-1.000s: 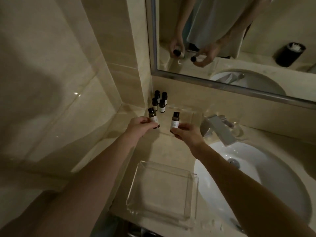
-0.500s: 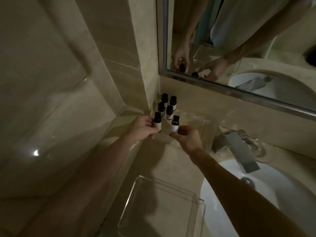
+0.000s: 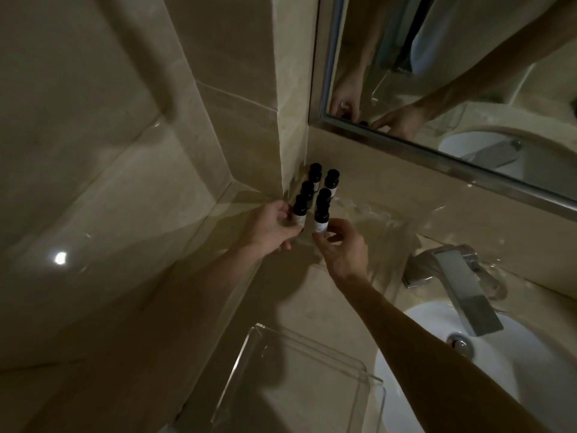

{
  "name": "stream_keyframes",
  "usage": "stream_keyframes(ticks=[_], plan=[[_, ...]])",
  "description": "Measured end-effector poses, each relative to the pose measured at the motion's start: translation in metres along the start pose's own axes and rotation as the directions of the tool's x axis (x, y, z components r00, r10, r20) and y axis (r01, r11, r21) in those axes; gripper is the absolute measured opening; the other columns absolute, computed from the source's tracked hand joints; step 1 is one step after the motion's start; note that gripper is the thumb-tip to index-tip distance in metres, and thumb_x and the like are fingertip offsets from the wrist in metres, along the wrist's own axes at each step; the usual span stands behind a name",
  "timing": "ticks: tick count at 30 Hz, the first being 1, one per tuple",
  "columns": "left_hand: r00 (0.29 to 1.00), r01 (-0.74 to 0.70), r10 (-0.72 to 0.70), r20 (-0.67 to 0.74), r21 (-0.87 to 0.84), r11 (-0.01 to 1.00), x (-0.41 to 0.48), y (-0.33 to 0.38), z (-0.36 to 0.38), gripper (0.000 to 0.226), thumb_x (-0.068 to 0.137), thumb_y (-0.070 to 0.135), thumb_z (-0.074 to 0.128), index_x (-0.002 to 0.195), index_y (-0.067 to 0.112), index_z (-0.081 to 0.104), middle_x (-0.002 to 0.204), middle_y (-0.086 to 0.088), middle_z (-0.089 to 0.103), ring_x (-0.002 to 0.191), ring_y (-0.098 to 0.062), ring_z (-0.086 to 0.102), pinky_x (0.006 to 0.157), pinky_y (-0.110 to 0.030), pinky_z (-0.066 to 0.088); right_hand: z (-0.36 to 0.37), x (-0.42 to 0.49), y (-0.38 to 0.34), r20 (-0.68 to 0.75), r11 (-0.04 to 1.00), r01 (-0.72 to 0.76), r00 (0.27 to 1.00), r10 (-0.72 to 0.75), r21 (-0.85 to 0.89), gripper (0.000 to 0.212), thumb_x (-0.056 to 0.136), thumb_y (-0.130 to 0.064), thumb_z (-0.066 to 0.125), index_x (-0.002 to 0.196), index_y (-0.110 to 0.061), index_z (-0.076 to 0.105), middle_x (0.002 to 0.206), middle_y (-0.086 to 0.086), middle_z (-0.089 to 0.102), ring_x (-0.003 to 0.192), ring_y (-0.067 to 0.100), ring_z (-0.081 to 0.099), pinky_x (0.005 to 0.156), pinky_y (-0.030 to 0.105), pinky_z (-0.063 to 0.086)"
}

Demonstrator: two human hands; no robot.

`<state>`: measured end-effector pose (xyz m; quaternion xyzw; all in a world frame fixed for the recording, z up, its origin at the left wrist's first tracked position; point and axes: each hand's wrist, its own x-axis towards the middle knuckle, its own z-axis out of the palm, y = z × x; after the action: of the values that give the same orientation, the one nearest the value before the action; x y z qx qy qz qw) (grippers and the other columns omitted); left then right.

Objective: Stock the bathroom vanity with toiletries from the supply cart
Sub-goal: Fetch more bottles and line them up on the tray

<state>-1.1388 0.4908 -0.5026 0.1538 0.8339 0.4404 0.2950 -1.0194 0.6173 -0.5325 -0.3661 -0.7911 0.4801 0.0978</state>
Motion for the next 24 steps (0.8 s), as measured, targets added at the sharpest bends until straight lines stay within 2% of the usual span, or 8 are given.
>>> stream_keyframes(ticks=[3,6,11,16,19,22,24], plan=[[1.0,-0.013,0.013,0.008,-0.018,1.0,0.0,-0.001,0.001,0.027,0.09,0.006,0.073,0.113,0.006,0.057,0.097,0.017,0.058,0.045,-0.01,0.06,0.042,-0.022,0.048,0.005,-0.004,0.002,-0.031,0.999,0.037,0.999,-0.037,-0.026,0.027,0.089,-0.039,0.071,0.114,-0.034,0.064,0.102,-0.02,0.069,0.089,0.0,0.065,0.077,0.038,0.06],[0.999,-0.039,0.039,0.018,-0.009,0.999,0.001,-0.003,-0.001,0.028,0.09,0.004,0.073,0.113,0.005,0.059,0.099,0.015,0.059,0.045,-0.012,0.062,0.043,-0.024,0.051,0.007,-0.005,0.002,-0.054,0.997,0.066,0.996,-0.068,-0.032,0.029,0.089,-0.039,0.07,0.117,-0.032,0.065,0.104,-0.022,0.069,0.089,0.0,0.064,0.077,0.04,0.059],[0.997,-0.071,0.071,0.042,0.002,0.997,0.01,-0.008,-0.005,0.024,0.088,0.006,0.075,0.103,0.016,0.059,0.109,0.005,0.063,0.049,-0.02,0.069,0.052,-0.039,0.058,0.012,-0.005,0.0,-0.088,0.996,0.062,0.994,-0.068,-0.066,0.031,0.089,-0.046,0.069,0.118,-0.035,0.065,0.105,-0.023,0.068,0.089,-0.002,0.063,0.075,0.035,0.056],[0.996,-0.078,0.079,0.04,-0.014,0.997,0.015,-0.012,-0.003,0.024,0.088,0.007,0.077,0.099,0.02,0.059,0.114,0.001,0.066,0.051,-0.024,0.07,0.056,-0.048,0.06,0.015,-0.003,0.0,-0.103,0.991,0.073,0.991,-0.085,-0.116,0.032,0.09,-0.046,0.07,0.119,-0.034,0.065,0.111,-0.02,0.067,0.083,-0.004,0.059,0.063,0.023,0.046],[0.996,-0.078,0.078,0.031,-0.009,0.997,0.015,-0.012,-0.002,0.024,0.088,0.008,0.076,0.104,0.018,0.06,0.119,0.001,0.066,0.053,-0.024,0.071,0.059,-0.051,0.061,0.017,-0.001,0.003,-0.108,0.987,0.092,0.988,-0.107,-0.133,0.034,0.09,-0.048,0.069,0.12,-0.033,0.065,0.116,-0.013,0.065,0.085,0.003,0.061,0.067,0.027,0.049],[0.997,-0.079,0.079,0.015,0.001,0.997,0.017,-0.012,-0.001,0.024,0.089,0.009,0.075,0.107,0.017,0.061,0.117,0.005,0.062,0.054,-0.024,0.071,0.06,-0.052,0.061,0.018,0.002,0.007,-0.105,0.981,0.112,0.986,-0.13,-0.16,0.036,0.089,-0.049,0.069,0.121,-0.032,0.065,0.115,-0.01,0.064,0.085,0.006,0.062,0.065,0.024,0.046],[0.997,-0.082,0.082,0.011,0.006,0.997,0.018,-0.012,0.0,0.024,0.09,0.01,0.075,0.107,0.018,0.06,0.119,0.003,0.061,0.054,-0.023,0.071,0.061,-0.053,0.061,0.019,0.005,0.01,-0.109,0.975,0.129,0.983,-0.15,-0.179,0.037,0.088,-0.051,0.069,0.121,-0.034,0.065,0.113,-0.009,0.064,0.084,0.006,0.062,0.067,0.028,0.051]])
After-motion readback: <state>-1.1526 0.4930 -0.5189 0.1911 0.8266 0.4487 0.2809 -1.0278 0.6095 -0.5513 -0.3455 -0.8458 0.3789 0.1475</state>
